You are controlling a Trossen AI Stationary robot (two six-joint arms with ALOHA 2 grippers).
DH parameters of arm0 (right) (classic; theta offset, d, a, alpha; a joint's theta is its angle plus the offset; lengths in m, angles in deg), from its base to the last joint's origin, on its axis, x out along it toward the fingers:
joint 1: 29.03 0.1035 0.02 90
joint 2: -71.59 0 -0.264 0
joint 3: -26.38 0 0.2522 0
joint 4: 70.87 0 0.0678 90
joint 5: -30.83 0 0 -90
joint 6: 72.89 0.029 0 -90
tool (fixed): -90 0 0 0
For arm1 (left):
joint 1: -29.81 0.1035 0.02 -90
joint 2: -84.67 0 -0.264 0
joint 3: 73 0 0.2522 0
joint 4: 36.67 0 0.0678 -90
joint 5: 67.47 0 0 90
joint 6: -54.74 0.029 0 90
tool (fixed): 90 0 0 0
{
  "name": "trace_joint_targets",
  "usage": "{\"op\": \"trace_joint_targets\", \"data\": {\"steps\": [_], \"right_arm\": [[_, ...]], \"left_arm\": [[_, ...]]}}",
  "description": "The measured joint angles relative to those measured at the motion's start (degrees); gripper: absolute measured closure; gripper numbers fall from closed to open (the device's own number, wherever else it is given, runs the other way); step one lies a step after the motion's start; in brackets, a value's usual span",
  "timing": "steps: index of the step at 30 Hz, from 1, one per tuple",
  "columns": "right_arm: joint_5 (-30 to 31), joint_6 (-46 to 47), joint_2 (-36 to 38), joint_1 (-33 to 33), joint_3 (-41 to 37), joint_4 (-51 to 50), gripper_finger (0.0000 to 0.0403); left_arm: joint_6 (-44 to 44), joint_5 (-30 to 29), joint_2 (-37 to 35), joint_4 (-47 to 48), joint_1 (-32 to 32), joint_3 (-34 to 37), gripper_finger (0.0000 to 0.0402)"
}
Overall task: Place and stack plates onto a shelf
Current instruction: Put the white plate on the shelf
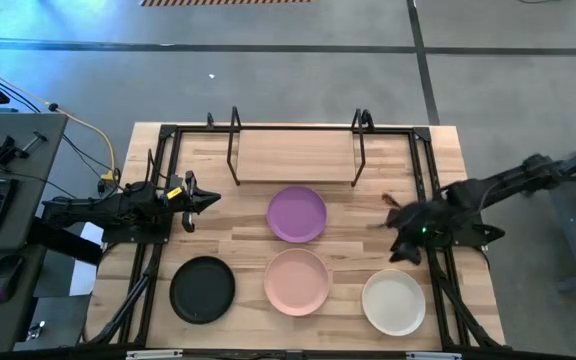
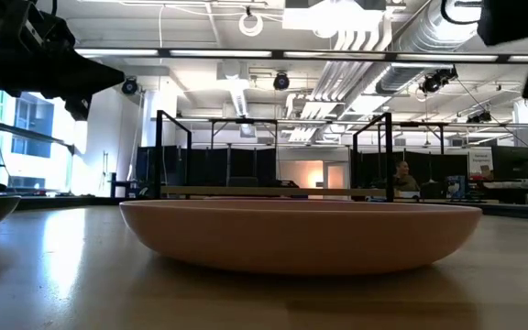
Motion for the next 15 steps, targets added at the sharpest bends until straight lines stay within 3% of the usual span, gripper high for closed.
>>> {"op": "trace_joint_targets", "data": {"steps": [9, 15], "right_arm": [[8.6, 12.4, -15.6, 11.9, -1.9, 1.1, 0.0221], [12.8, 18.4, -25.8, 13.8, -1.9, 1.1, 0.0240]], "left_arm": [[0.0, 0.0, 0.0, 0.0, 0.0, 0.0, 0.0401], [0.0, 0.0, 0.0, 0.0, 0.0, 0.0, 0.0401]]}}
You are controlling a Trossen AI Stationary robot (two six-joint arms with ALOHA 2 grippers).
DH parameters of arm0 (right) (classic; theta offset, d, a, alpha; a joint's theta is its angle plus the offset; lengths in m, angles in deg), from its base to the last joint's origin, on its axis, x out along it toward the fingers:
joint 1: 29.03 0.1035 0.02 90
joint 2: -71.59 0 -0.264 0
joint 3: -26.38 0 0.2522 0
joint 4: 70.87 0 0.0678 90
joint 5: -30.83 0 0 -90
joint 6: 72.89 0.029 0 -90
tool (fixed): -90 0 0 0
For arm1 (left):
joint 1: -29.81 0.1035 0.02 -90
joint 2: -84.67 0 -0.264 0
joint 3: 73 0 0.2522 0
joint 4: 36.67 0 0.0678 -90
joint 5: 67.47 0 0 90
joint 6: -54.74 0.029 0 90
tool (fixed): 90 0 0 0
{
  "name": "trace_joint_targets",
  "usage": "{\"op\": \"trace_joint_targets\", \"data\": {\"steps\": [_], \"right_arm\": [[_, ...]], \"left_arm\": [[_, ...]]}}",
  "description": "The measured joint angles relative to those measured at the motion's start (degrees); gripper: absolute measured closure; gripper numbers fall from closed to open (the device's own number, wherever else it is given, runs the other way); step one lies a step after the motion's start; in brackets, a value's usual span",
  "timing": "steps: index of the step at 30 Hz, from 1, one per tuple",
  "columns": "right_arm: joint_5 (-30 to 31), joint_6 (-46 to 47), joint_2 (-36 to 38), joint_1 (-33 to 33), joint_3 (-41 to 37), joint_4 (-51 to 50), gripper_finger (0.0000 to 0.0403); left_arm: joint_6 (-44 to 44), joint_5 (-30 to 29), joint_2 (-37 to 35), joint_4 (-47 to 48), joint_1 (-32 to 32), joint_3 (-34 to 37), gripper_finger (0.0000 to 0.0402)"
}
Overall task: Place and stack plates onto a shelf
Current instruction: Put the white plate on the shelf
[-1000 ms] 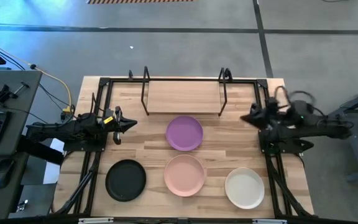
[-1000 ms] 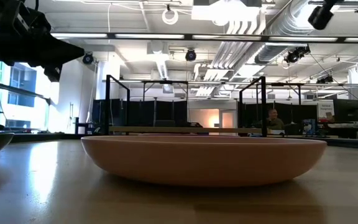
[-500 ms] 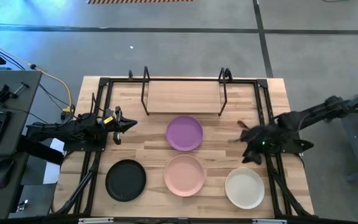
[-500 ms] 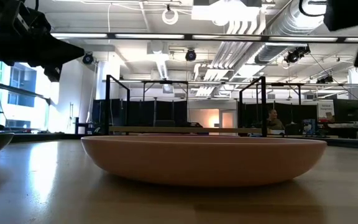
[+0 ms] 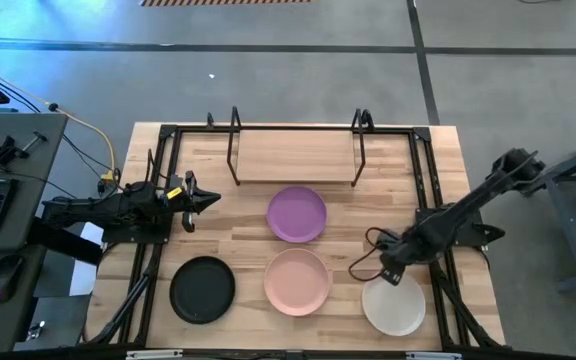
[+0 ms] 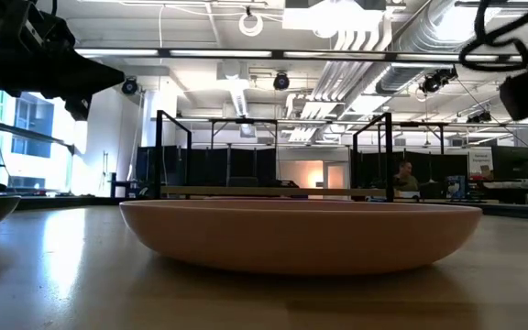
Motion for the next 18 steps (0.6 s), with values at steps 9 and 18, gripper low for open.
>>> {"op": "trace_joint_targets", "data": {"steps": [9, 18], "right_arm": [[-4.6, -0.1, -7.0, 0.1, 0.6, 7.6, 0.0249], [-3.2, -1.8, -6.4, -0.3, 4.3, 5.9, 0.0249]], "left_arm": [[0.0, 0.0, 0.0, 0.0, 0.0, 0.0, 0.0401], [0.0, 0.0, 0.0, 0.0, 0.0, 0.0, 0.0401]]}}
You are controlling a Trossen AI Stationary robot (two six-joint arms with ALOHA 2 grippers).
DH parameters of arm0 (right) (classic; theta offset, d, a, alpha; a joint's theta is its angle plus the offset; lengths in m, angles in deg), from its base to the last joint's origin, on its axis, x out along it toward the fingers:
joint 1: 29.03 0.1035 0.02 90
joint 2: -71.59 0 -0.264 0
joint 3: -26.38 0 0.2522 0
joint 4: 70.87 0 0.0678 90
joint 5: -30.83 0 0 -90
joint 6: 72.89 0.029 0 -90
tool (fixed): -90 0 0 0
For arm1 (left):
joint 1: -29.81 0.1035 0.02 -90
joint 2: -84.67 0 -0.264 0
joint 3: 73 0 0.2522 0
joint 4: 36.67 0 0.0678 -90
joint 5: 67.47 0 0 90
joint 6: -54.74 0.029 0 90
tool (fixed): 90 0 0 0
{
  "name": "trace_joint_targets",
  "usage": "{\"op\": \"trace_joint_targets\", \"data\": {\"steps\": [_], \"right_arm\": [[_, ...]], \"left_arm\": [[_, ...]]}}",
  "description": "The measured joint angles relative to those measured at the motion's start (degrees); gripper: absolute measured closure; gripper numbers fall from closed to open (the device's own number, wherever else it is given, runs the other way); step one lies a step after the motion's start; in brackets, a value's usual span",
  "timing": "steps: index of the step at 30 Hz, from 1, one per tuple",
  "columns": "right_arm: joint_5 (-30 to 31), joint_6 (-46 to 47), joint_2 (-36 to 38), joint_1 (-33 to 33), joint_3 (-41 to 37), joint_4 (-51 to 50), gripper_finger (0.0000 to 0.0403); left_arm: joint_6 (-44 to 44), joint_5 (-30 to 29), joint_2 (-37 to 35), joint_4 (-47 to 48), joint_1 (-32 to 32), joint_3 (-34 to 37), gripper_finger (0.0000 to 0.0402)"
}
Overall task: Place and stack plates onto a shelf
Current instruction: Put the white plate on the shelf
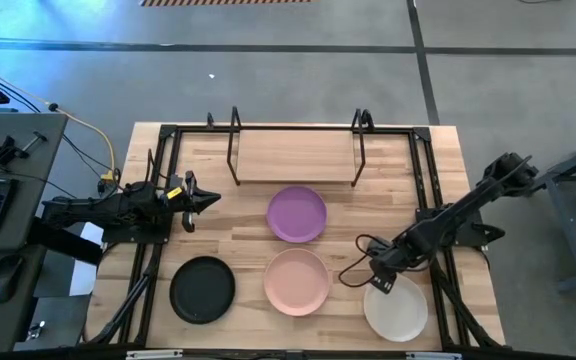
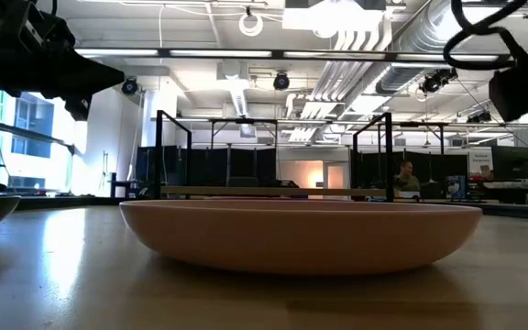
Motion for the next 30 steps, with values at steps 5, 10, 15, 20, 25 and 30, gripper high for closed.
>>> {"op": "trace_joint_targets", "data": {"steps": [5, 10, 15, 20, 25, 30], "right_arm": [[-0.1, -11.0, 0.0, 1.2, 2.3, -2.6, 0.0249], [1.0, -17.3, 0.0, 1.4, 1.1, -4.0, 0.0249], [0.9, -23.4, -0.1, 1.4, 0.0, -3.5, 0.0249], [1.0, -28.1, -0.1, 1.4, -0.5, -2.1, 0.0249], [1.2, -30.7, -0.1, 1.4, -1.6, -0.5, 0.0249], [1.1, -33.6, -0.1, 2.0, -1.8, 0.5, 0.0249]], "left_arm": [[0.0, 0.0, 0.0, 0.0, 0.0, 0.0, 0.0401], [0.0, 0.0, 0.0, 0.0, 0.0, 0.0, 0.0401], [0.0, 0.0, 0.0, 0.0, 0.0, 0.0, 0.0401], [0.0, 0.0, 0.0, 0.0, 0.0, 0.0, 0.0401], [0.0, 0.0, 0.0, 0.0, 0.0, 0.0, 0.0401], [0.0, 0.0, 0.0, 0.0, 0.0, 0.0, 0.0401]]}}
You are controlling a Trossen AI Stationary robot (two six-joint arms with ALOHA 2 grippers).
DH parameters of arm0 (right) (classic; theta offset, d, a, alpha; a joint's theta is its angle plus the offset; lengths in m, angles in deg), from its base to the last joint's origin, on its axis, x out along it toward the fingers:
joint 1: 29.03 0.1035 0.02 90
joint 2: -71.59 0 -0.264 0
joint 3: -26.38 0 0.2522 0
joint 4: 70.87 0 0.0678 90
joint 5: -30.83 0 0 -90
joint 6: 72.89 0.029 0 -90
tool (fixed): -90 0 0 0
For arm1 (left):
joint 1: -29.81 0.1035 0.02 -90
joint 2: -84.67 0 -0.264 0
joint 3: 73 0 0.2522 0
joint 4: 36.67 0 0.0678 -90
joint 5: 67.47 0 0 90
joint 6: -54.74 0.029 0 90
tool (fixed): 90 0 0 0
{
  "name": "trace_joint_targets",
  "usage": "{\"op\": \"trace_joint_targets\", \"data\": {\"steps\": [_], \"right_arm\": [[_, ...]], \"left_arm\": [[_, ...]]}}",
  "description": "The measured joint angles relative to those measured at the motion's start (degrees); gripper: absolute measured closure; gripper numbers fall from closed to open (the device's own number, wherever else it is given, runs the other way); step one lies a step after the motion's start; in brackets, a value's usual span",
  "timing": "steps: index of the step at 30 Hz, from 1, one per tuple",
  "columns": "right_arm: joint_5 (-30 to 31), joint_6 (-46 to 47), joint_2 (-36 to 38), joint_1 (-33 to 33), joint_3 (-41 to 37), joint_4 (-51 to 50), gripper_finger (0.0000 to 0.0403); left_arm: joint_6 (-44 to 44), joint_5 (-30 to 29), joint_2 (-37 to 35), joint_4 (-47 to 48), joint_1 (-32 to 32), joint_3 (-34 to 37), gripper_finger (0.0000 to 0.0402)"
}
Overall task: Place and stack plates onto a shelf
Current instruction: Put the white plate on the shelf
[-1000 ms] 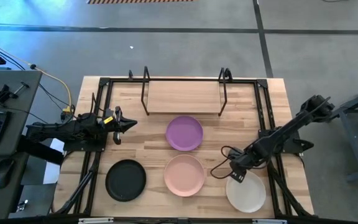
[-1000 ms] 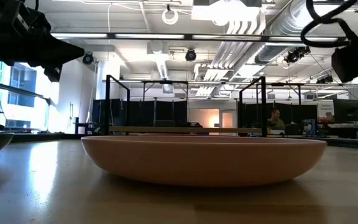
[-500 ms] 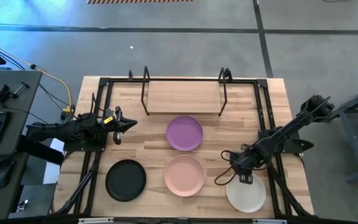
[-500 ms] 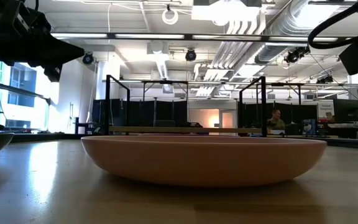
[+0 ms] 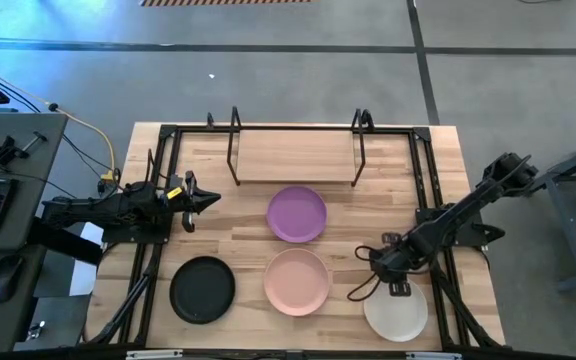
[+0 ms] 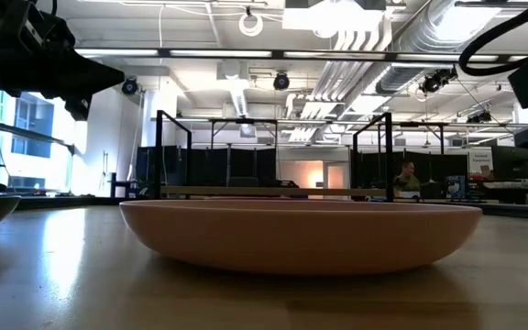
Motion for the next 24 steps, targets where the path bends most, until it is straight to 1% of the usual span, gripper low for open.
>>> {"op": "trace_joint_targets", "data": {"steps": [4, 6, 13, 17, 20, 22, 24], "right_arm": [[-0.1, -3.6, -0.5, 2.0, 0.0, 0.1, 0.0249], [-0.1, -3.6, -1.4, 2.8, 0.0, 0.1, 0.0249], [0.5, 0.6, -6.1, 3.3, 0.0, 0.6, 0.0249], [1.1, 2.4, -7.2, 3.2, 0.3, 0.7, 0.0254], [1.8, 3.8, -7.2, 3.2, 0.3, 0.6, 0.0284], [2.1, 4.0, -7.1, 3.2, 0.3, 0.4, 0.0321], [2.2, 4.6, -7.1, 3.2, 0.3, 0.2, 0.0372]], "left_arm": [[0.0, 0.0, 0.0, 0.0, 0.0, 0.0, 0.0401], [0.0, 0.0, 0.0, 0.0, 0.0, 0.0, 0.0401], [0.0, 0.0, 0.0, 0.0, 0.0, 0.0, 0.0401], [0.0, 0.0, 0.0, 0.0, 0.0, 0.0, 0.0401], [0.0, 0.0, 0.0, 0.0, 0.0, 0.0, 0.0401], [0.0, 0.0, 0.0, 0.0, 0.0, 0.0, 0.0401], [0.0, 0.0, 0.0, 0.0, 0.0, 0.0, 0.0401]]}}
